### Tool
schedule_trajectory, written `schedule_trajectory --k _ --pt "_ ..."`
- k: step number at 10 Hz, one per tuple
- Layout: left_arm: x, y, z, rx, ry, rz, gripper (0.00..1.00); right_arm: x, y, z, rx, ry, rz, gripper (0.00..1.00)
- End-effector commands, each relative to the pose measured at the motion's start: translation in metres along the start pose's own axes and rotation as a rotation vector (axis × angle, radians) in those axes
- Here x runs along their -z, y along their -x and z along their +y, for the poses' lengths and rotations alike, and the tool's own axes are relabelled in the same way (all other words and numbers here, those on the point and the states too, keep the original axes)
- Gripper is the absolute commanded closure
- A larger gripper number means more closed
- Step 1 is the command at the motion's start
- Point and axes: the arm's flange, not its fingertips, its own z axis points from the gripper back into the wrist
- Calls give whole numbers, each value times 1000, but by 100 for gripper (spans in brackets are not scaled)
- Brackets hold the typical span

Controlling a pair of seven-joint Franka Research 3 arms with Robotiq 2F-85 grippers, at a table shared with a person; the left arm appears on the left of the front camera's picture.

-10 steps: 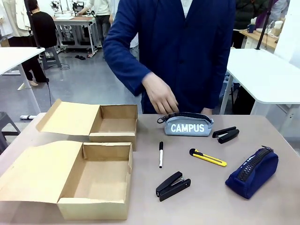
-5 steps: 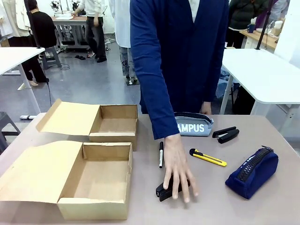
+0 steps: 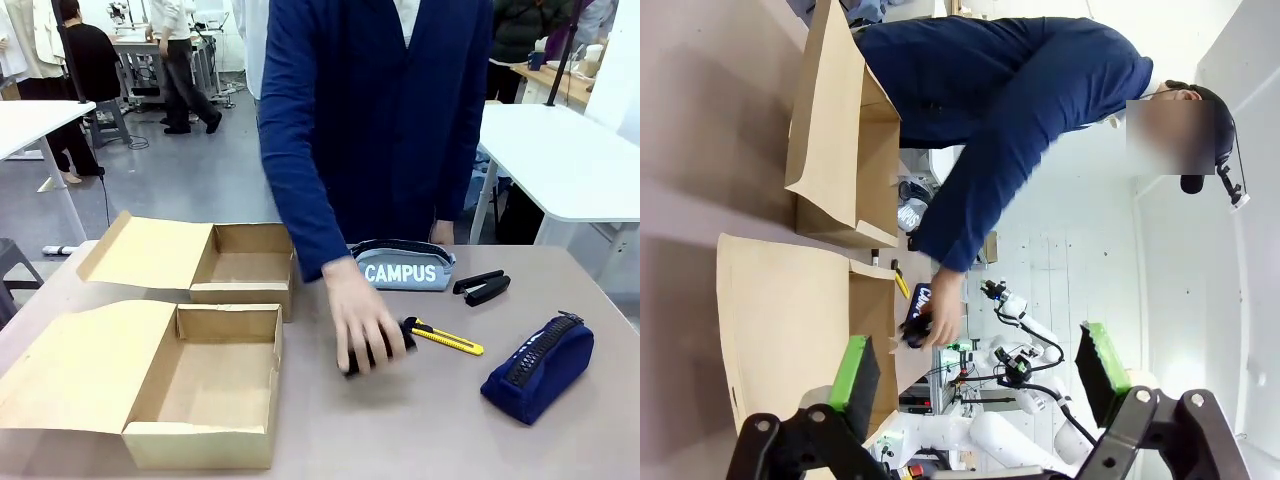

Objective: Place items inside the box.
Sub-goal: Pick up a Pencil pouch or Stapler and place it inside the Mailer Box closest to the robot.

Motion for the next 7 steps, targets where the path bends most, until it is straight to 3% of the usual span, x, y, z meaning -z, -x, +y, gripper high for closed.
schedule_trajectory --k 1,3,4,5,7 --pt "1 4 -1 22 18 0 0 -3 -5 7 -35 3 18 0" --pt "1 4 -1 22 18 0 0 7 -8 11 -34 65 15 0" --pt "1 4 -1 22 18 0 0 21 -13 18 -65 166 12 0" --pt "1 4 -1 22 18 0 0 48 -21 30 -222 204 101 0" --pt "1 4 -1 22 18 0 0 120 -28 47 -665 290 578 0"
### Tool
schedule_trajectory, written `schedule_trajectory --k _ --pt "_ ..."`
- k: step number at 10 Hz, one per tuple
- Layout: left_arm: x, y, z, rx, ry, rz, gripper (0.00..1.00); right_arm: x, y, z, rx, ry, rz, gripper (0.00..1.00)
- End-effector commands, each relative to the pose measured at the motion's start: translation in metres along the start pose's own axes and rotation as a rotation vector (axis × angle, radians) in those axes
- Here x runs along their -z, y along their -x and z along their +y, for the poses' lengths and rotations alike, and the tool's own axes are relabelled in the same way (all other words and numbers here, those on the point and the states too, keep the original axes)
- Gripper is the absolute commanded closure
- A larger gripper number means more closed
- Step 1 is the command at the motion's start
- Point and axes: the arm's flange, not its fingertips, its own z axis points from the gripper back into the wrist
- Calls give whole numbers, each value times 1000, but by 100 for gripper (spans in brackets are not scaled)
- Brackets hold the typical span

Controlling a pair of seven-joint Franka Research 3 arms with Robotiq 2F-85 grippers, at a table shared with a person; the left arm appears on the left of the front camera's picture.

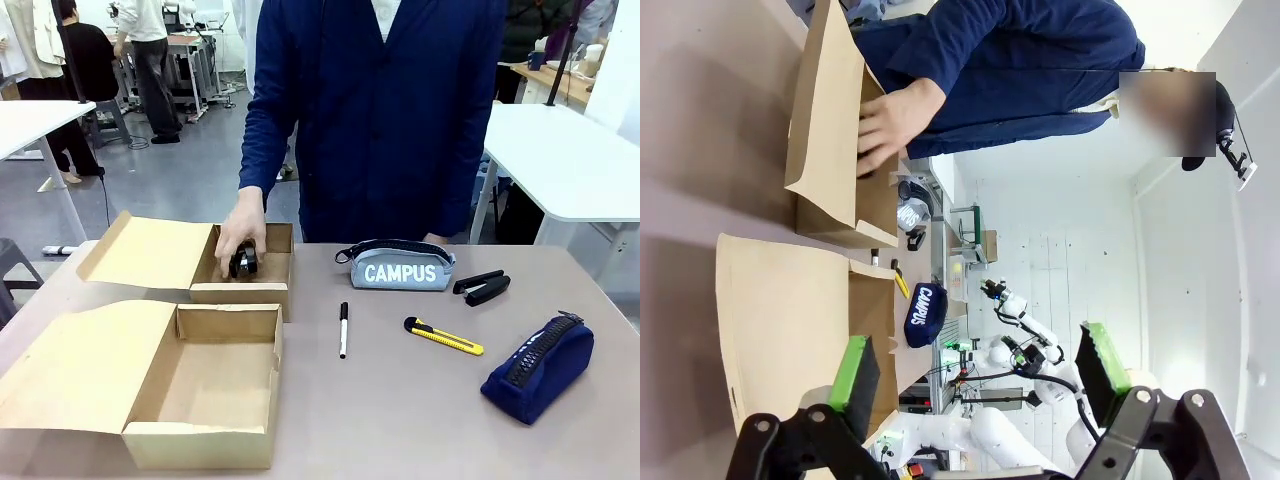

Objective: Place items inside the box.
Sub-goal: Pick up a Pencil pouch or Stapler and place it inside the Mailer Box closest to the robot.

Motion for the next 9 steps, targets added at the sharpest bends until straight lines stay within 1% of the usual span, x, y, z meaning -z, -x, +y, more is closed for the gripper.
schedule_trajectory --k 1,2,3,4,5,6,7,8,9 --pt "0 4 -1 22 18 -1 0 94 -4 32 -555 38 499 0" --pt "0 4 -1 22 18 -1 0 120 -10 38 -659 -48 640 0" --pt "0 4 -1 22 18 -1 0 142 -17 41 -666 -62 685 0" --pt "0 4 -1 22 18 -1 0 152 -26 46 -426 219 620 0" --pt "0 4 -1 22 18 -1 0 89 -61 34 -290 -48 417 0" --pt "0 4 -1 22 18 -1 0 89 -61 34 -290 -48 417 0" --pt "0 4 -1 22 18 -1 0 123 -79 40 -363 24 559 0" --pt "0 4 -1 22 18 -1 0 150 -76 32 -530 -129 887 0" --pt "0 4 -1 22 18 -1 0 185 -79 27 -792 -188 1039 0"
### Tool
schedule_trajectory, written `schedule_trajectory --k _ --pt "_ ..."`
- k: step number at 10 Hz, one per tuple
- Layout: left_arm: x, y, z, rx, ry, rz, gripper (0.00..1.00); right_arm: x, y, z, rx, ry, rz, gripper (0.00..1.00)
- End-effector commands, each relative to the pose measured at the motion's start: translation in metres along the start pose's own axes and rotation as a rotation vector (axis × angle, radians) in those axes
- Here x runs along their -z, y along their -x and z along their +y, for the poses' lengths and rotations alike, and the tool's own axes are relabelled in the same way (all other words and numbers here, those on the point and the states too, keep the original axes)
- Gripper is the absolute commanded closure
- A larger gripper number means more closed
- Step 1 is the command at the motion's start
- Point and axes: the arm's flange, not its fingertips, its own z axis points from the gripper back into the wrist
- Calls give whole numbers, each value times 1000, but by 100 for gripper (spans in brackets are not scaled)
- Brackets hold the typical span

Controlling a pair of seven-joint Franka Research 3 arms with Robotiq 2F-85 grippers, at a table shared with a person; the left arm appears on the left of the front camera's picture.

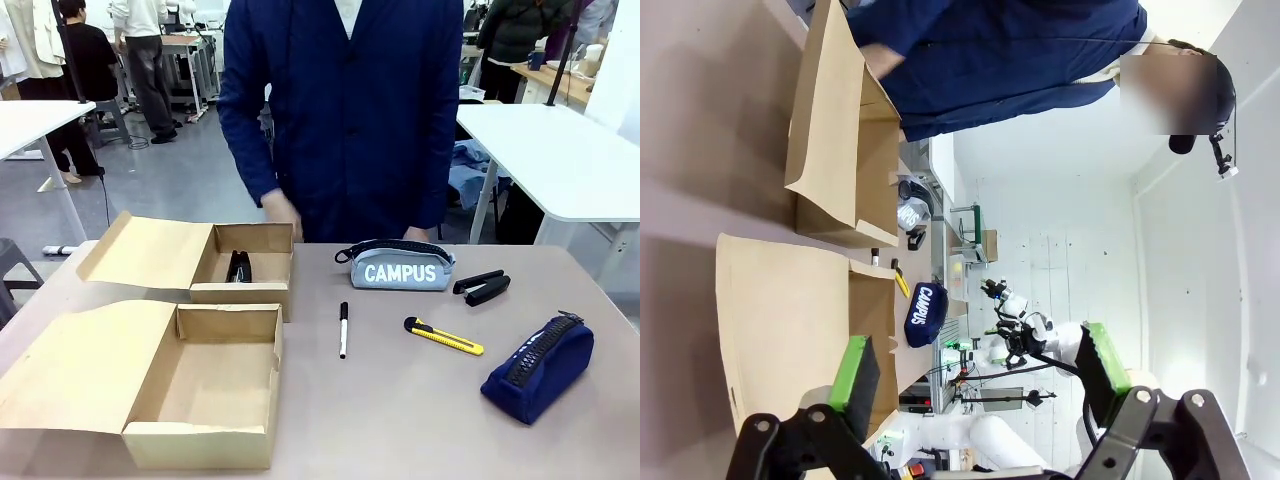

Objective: Place items inside the box.
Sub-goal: Pick up a Pencil pouch or Stapler and place it inside the Mailer Box closest to the robot.

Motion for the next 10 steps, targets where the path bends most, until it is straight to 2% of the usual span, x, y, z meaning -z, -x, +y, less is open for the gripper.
schedule_trajectory --k 1,2,6,8,10 --pt "0 4 0 21 18 -2 0 35 -36 -35 -403 -56 448 0" --pt "0 4 0 21 18 -2 0 47 -46 -47 -481 -118 525 0" --pt "0 4 0 21 18 -2 0 100 -77 -81 -671 -168 570 0" --pt "0 4 0 21 18 -2 0 114 -88 -83 -753 -104 546 0" --pt "0 4 0 21 18 -2 0 115 -95 -81 -791 -35 461 0"
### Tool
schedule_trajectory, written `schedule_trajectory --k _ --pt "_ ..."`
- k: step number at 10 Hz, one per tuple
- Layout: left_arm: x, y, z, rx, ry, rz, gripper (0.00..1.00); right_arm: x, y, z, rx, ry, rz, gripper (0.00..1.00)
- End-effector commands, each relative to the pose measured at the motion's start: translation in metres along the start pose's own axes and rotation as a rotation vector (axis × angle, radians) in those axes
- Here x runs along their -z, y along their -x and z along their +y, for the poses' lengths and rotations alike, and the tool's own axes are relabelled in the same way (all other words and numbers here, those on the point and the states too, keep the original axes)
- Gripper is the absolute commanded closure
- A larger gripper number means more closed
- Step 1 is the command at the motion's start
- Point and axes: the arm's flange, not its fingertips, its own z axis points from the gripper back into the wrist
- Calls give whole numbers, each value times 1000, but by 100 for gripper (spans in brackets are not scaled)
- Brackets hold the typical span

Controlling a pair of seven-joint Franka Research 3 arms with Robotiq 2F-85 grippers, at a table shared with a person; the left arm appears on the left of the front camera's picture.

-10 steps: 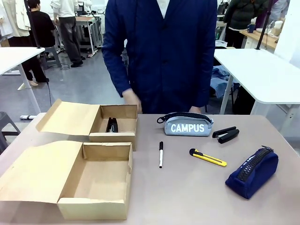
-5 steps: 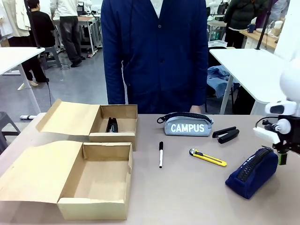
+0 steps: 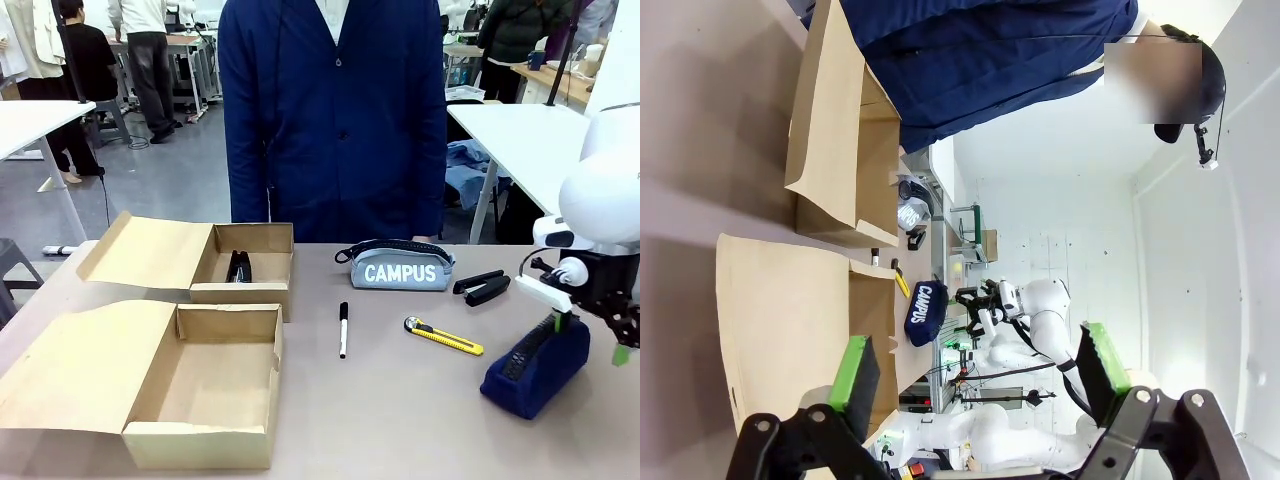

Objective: Place items inside the box.
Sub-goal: Pick up a Pencil pouch or Stapler and place it inside the Mailer Box closest to the robot.

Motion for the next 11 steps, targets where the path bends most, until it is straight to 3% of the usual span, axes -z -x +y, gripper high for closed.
schedule_trajectory --k 1,3,8,9,11 --pt "0 4 0 21 18 -3 0 9 -5 1 -66 54 -62 0" --pt "0 4 0 21 18 -3 0 8 -7 -1 -79 58 -99 0" --pt "0 4 0 21 18 -3 0 -42 -4 36 -145 166 -159 0" --pt "0 4 0 21 18 -3 0 -41 -6 29 -112 212 -169 0" --pt "0 4 0 21 18 -3 0 -18 -10 5 -64 162 -147 0"
